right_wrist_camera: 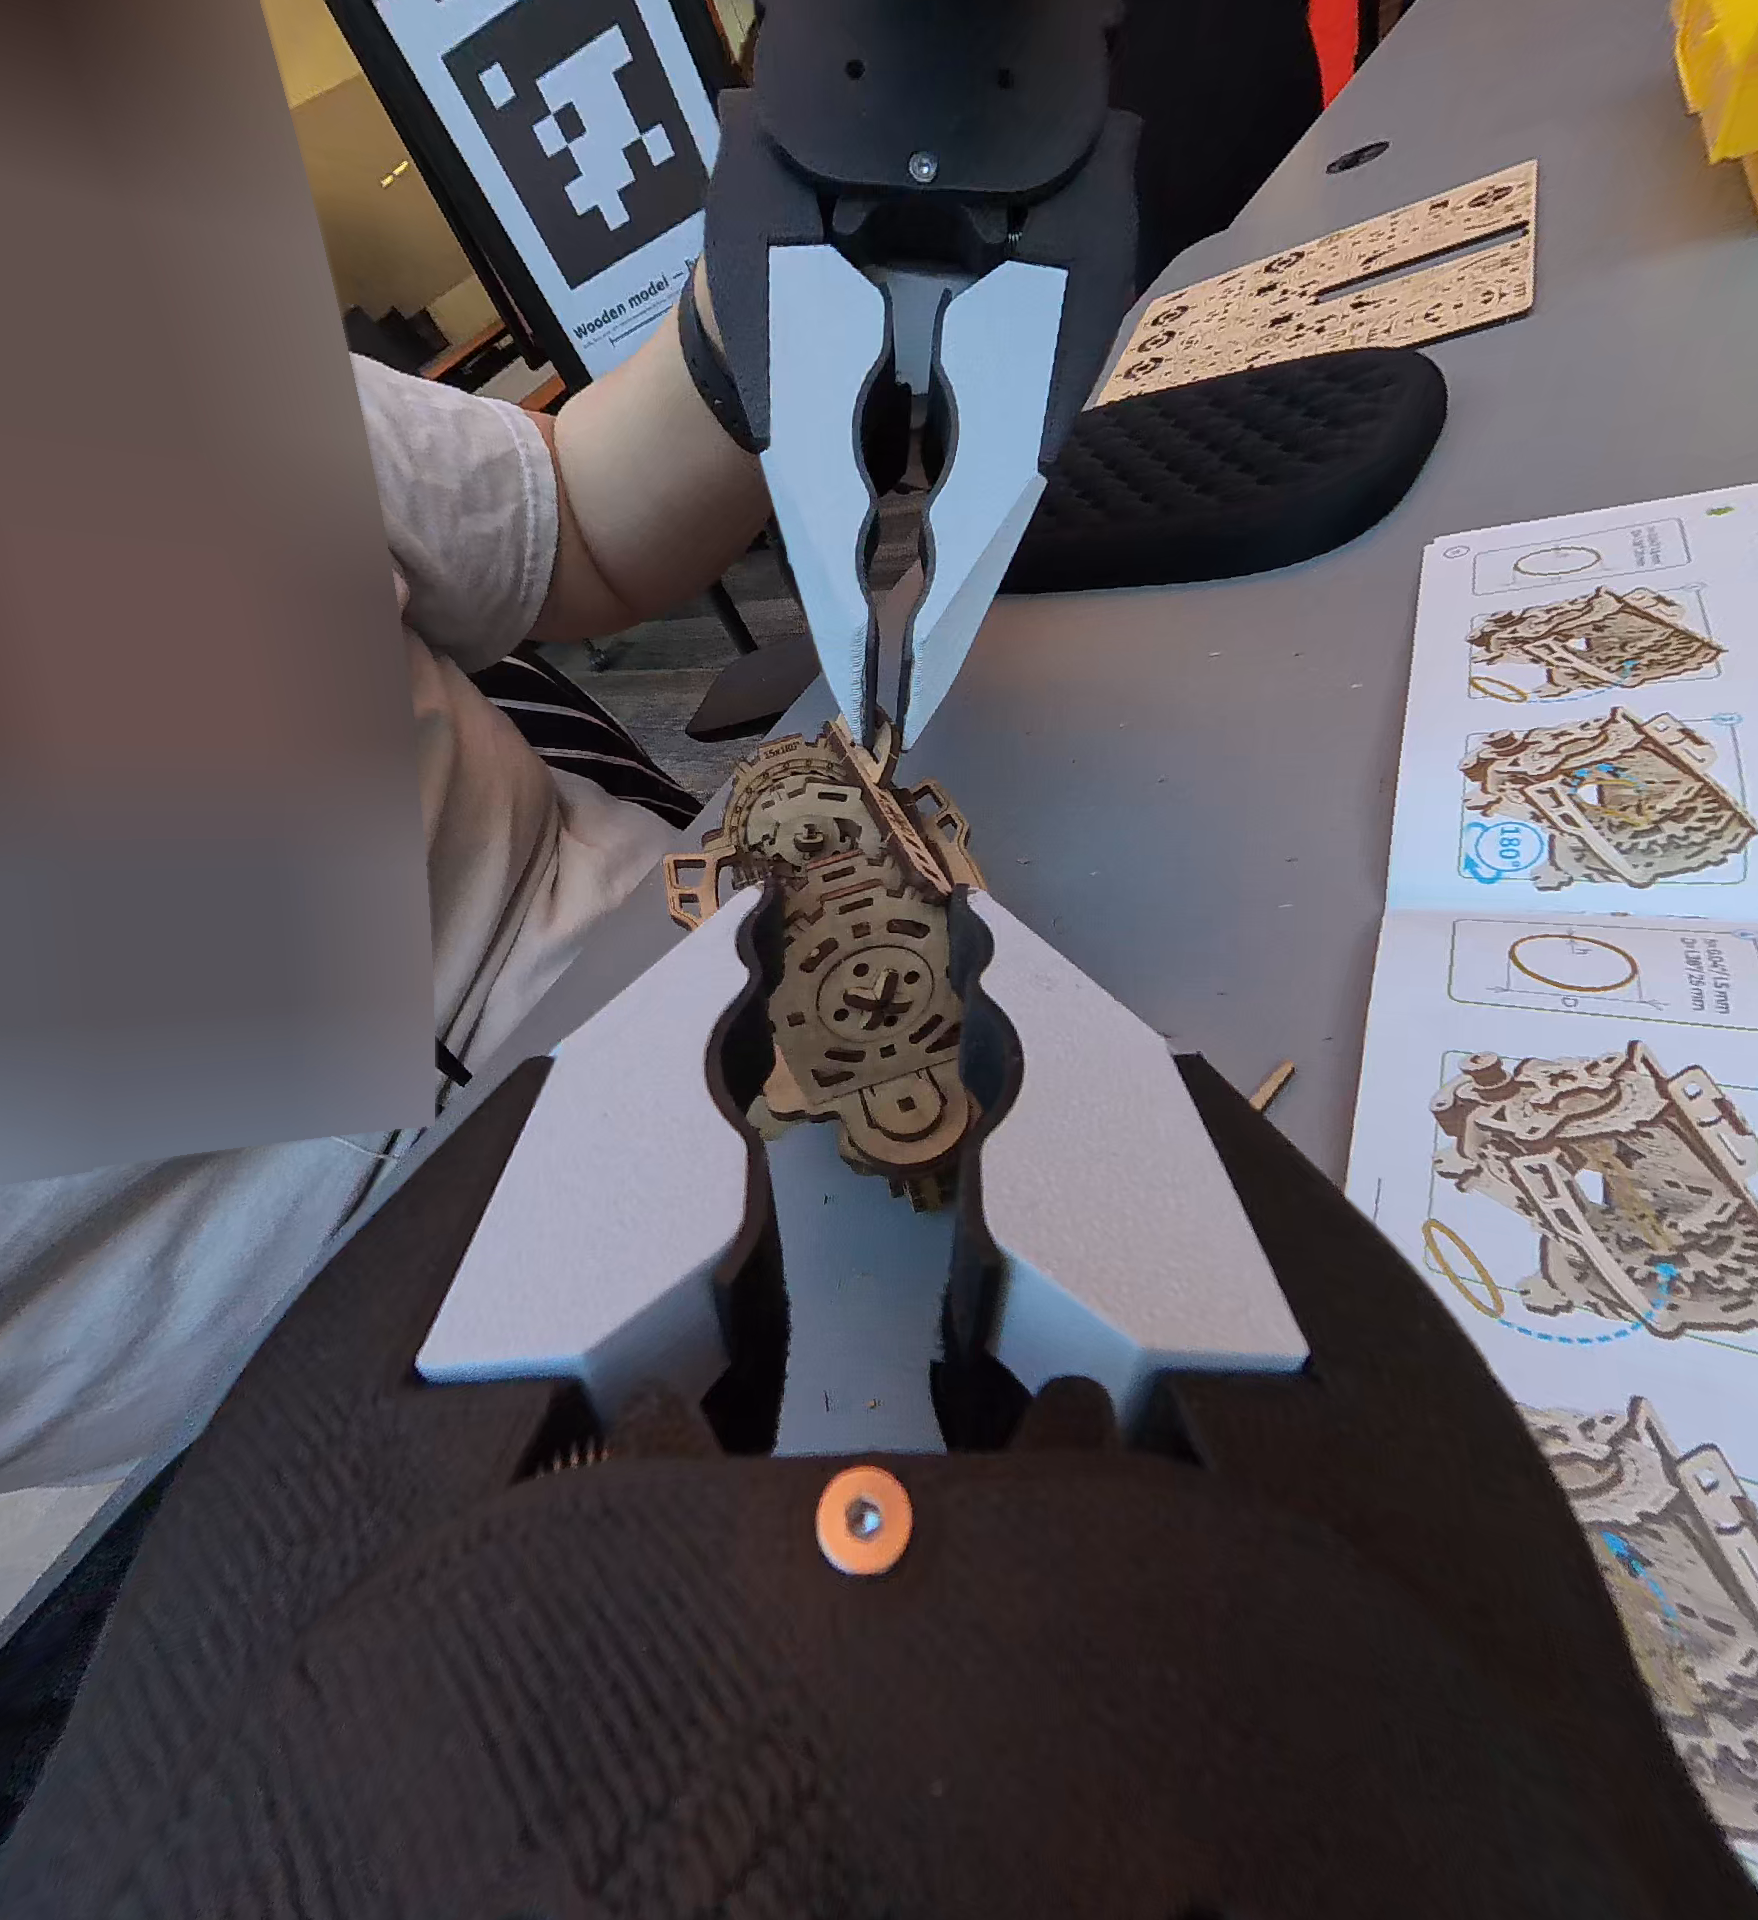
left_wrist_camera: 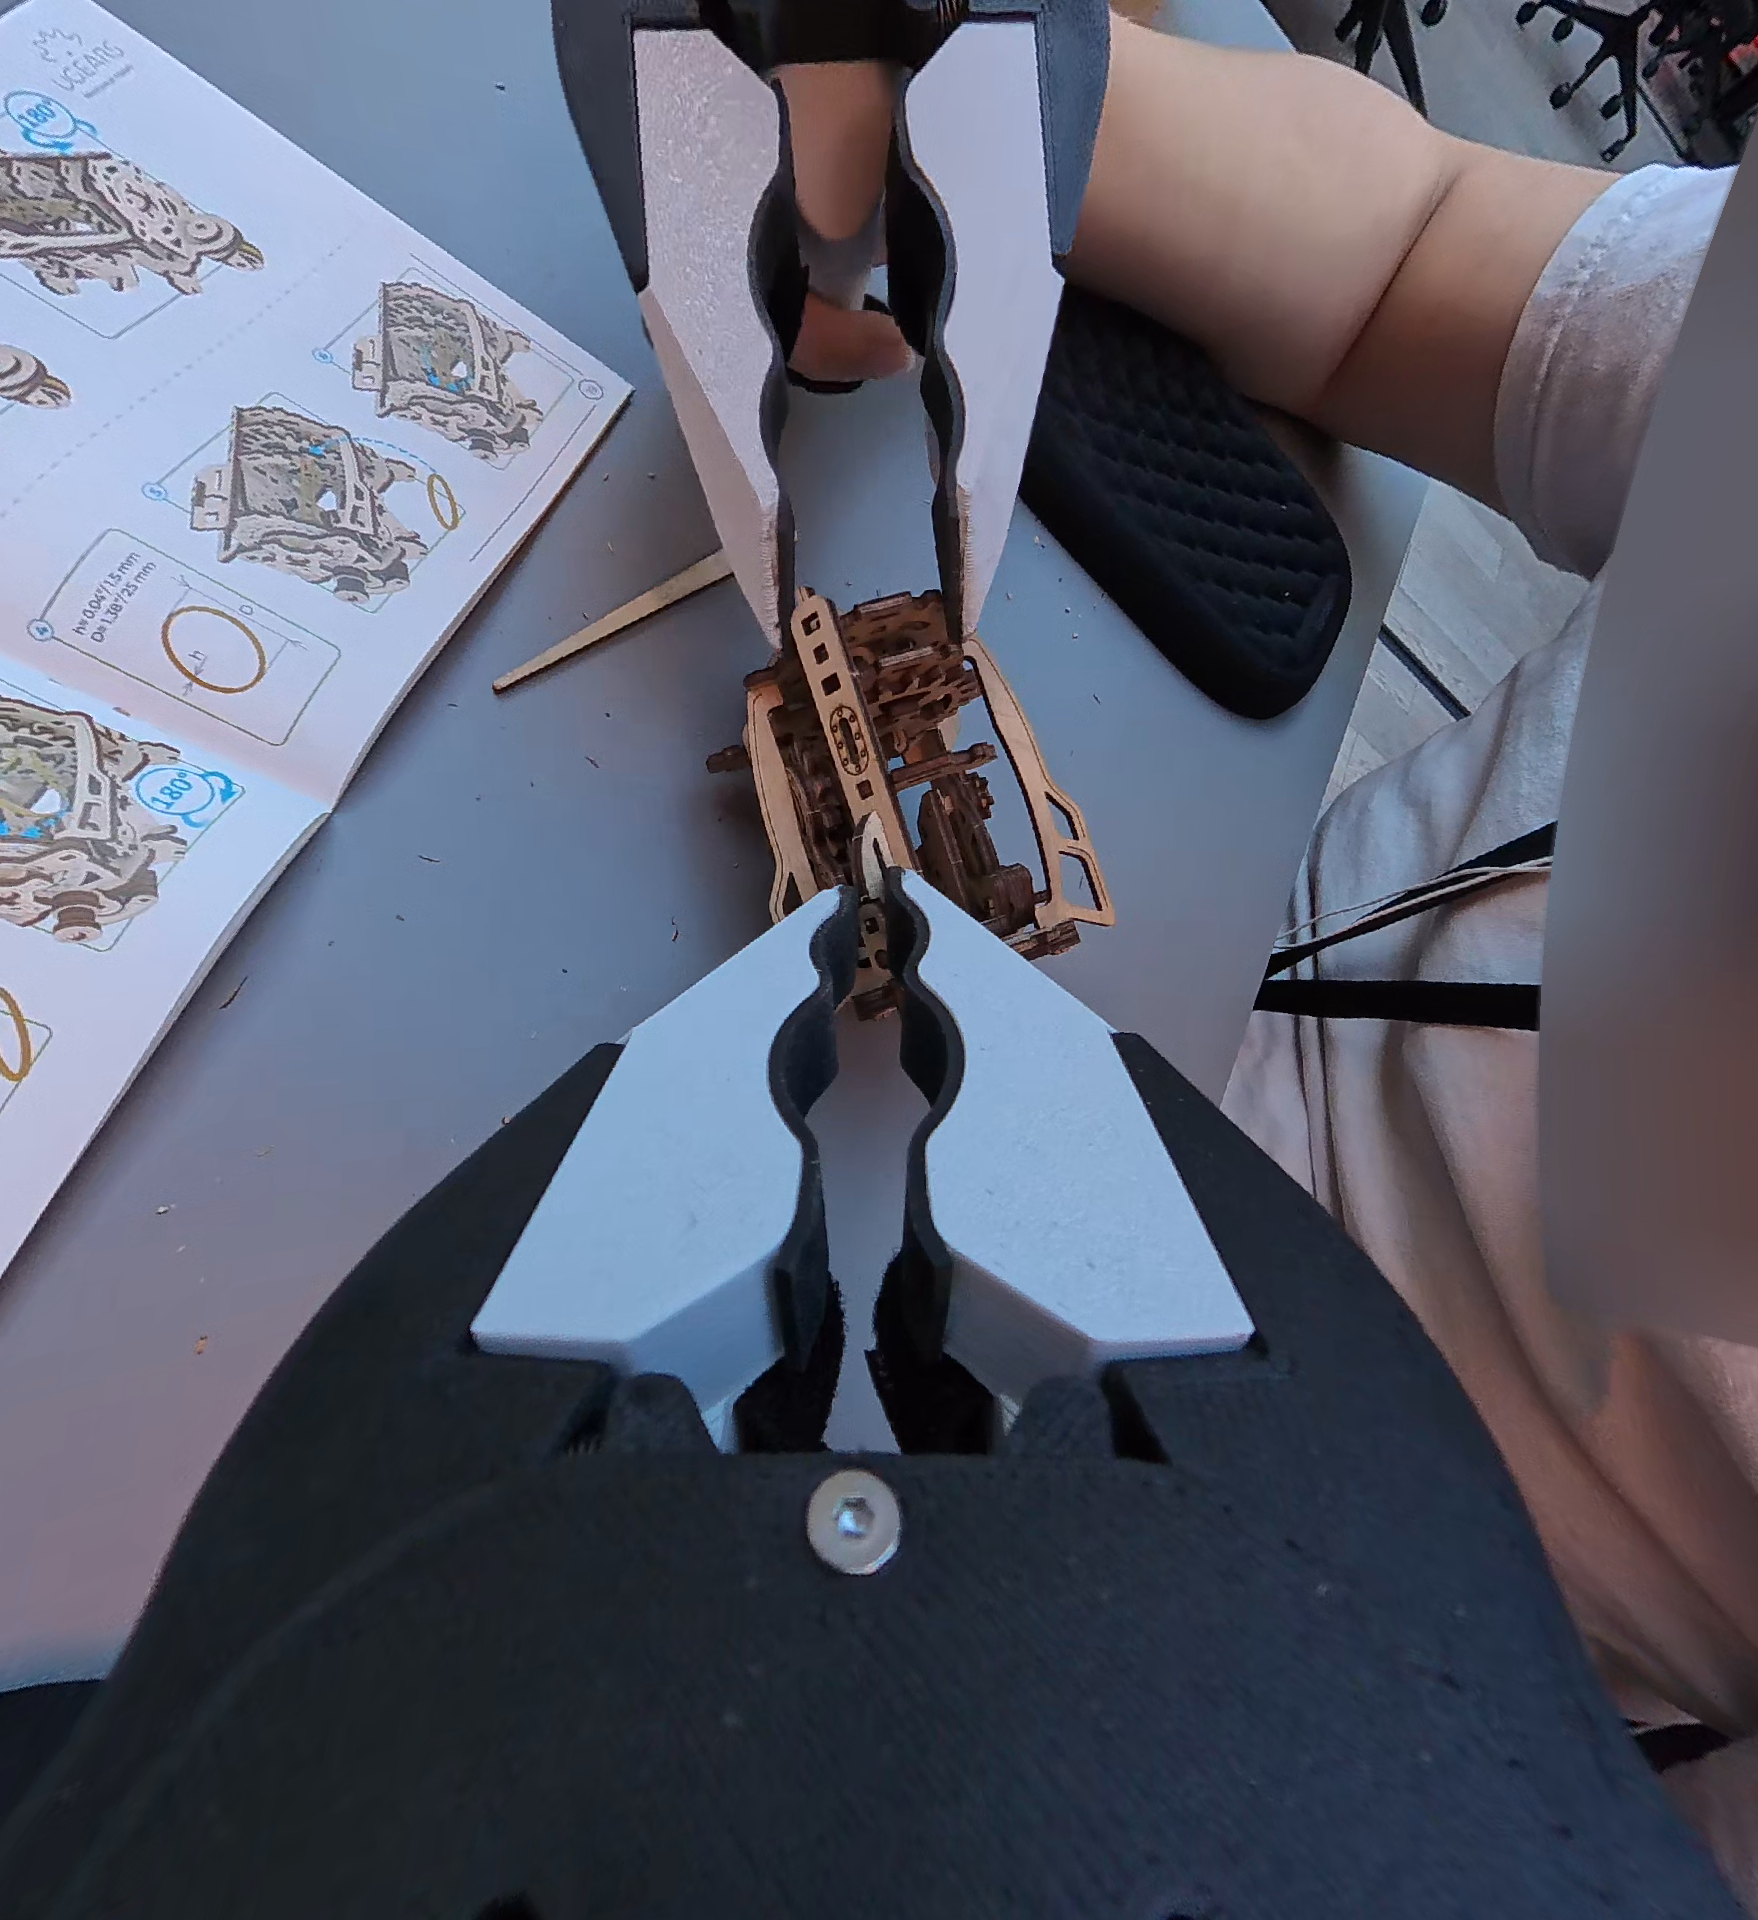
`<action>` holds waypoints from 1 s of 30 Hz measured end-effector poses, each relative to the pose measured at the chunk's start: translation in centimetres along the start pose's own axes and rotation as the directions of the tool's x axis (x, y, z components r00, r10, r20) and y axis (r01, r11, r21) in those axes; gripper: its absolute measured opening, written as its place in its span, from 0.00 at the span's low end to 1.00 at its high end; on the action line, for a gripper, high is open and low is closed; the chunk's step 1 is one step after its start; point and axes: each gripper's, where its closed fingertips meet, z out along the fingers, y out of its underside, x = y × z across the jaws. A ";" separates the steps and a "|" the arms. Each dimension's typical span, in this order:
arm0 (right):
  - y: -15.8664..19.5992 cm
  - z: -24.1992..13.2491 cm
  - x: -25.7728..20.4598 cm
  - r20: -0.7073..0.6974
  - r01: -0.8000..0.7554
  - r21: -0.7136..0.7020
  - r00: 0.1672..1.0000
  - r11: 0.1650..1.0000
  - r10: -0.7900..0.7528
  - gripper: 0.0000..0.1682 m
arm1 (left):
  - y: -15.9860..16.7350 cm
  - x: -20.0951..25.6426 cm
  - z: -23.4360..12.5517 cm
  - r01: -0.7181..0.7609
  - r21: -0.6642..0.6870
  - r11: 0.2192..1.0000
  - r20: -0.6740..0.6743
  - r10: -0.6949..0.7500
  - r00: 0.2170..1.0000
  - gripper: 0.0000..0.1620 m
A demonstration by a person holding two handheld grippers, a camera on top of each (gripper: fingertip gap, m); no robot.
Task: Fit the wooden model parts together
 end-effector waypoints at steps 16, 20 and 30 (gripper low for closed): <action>0.1 0.0 -0.2 -0.061 0.123 -0.028 0.990 0.992 -0.124 0.17 | -0.1 -0.1 0.0 -0.007 0.008 1.000 0.002 0.007 1.000 0.02; 0.0 -0.1 -0.1 -0.086 0.174 -0.031 0.981 0.984 -0.177 0.17 | -0.1 -0.1 0.0 -0.009 0.010 1.000 0.004 0.009 1.000 0.02; -0.1 -0.2 -0.1 -0.111 0.263 -0.008 0.959 0.965 -0.262 0.17 | 0.0 -0.1 -0.1 -0.026 0.005 1.000 0.011 0.026 1.000 0.02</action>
